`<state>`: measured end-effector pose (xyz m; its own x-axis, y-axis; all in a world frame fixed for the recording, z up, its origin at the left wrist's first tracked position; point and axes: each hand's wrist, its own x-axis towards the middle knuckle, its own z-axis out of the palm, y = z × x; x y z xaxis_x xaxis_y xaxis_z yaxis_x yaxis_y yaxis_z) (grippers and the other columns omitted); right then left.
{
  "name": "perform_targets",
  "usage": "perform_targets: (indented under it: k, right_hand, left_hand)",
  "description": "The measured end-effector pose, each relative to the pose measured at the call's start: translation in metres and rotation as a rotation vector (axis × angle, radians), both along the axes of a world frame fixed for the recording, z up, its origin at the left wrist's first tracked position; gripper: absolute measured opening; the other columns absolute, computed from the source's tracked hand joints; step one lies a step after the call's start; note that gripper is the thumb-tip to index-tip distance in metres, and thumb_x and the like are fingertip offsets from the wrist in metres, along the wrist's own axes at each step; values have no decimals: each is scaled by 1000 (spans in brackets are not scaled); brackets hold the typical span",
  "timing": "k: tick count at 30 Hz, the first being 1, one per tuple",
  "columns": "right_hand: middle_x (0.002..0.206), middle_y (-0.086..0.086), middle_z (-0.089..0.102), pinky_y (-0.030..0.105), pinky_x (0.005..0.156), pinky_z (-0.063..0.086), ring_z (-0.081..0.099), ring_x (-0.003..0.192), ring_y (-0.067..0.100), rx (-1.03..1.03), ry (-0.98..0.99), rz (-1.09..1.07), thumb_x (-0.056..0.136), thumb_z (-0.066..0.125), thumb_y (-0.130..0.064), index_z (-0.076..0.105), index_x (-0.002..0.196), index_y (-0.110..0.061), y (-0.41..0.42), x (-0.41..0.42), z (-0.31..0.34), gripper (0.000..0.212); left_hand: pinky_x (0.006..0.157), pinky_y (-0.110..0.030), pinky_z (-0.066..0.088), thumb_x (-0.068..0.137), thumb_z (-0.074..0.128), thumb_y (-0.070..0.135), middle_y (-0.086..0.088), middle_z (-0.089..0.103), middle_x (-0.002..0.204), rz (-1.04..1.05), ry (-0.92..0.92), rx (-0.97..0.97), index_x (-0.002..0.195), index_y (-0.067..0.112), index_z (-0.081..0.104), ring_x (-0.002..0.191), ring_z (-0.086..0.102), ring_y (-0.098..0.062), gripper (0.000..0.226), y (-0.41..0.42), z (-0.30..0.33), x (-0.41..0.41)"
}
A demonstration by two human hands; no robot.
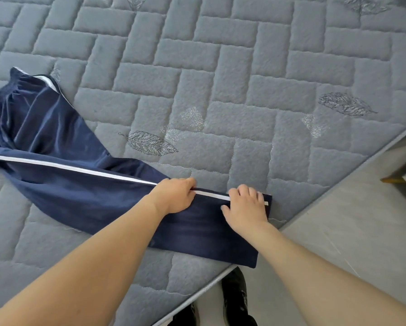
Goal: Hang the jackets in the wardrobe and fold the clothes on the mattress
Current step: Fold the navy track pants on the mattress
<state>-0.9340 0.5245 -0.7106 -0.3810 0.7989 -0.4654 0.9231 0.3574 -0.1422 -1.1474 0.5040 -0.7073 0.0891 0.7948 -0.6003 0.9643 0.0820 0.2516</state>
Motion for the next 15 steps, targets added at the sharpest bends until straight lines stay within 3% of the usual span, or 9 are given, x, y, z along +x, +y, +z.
perform_targets:
  k: [2, 4, 7, 9, 11, 15]
  right_hand:
    - [125, 3, 48, 40, 104, 30, 43, 118, 27, -19, -88, 72, 88, 56, -30, 46, 120, -19, 7, -14, -7, 35]
    - [125, 5, 48, 39, 103, 31, 44, 118, 27, -60, -156, 79, 81, 58, -22, 43, 119, -17, 14, -28, -10, 41]
    - [126, 5, 50, 38, 100, 34, 45, 120, 26, -97, -245, 86, 77, 58, -19, 43, 119, -17, 22, -38, -9, 44]
    - [126, 4, 53, 37, 99, 38, 49, 120, 25, -96, -283, 159, 80, 57, -19, 43, 119, -17, 26, -39, -5, 41]
    - [126, 4, 56, 37, 97, 41, 52, 120, 25, -122, -327, 209, 85, 55, -18, 44, 120, -17, 31, -38, 2, 37]
    - [127, 6, 58, 37, 90, 43, 57, 117, 28, -271, -438, 93, 88, 51, -11, 47, 124, -15, 45, -42, 15, 37]
  left_hand:
    - [79, -34, 33, 90, 46, 32, -1, 60, 111, -87, 120, 17, 97, 23, 60, 109, 54, -27, 18, -2, 3, -21]
    - [97, -36, 33, 85, 49, 40, 2, 49, 124, -186, 245, 83, 102, 27, 71, 120, 43, -24, 31, -6, 2, -49]
    - [118, -42, 15, 82, 50, 46, 6, 41, 138, -280, 248, 152, 95, 30, 77, 131, 35, -21, 34, -11, 1, -85]
    - [111, -37, 25, 83, 48, 51, 6, 53, 125, -340, 232, 89, 92, 28, 76, 116, 46, -21, 37, -8, 3, -97]
    - [94, -34, 34, 85, 45, 51, 4, 63, 109, -373, 246, 7, 89, 26, 72, 101, 55, -21, 37, 1, 9, -105]
    - [86, -38, 31, 90, 39, 49, 1, 65, 114, -258, 401, 37, 104, 25, 72, 106, 58, -22, 43, 15, 19, -127]
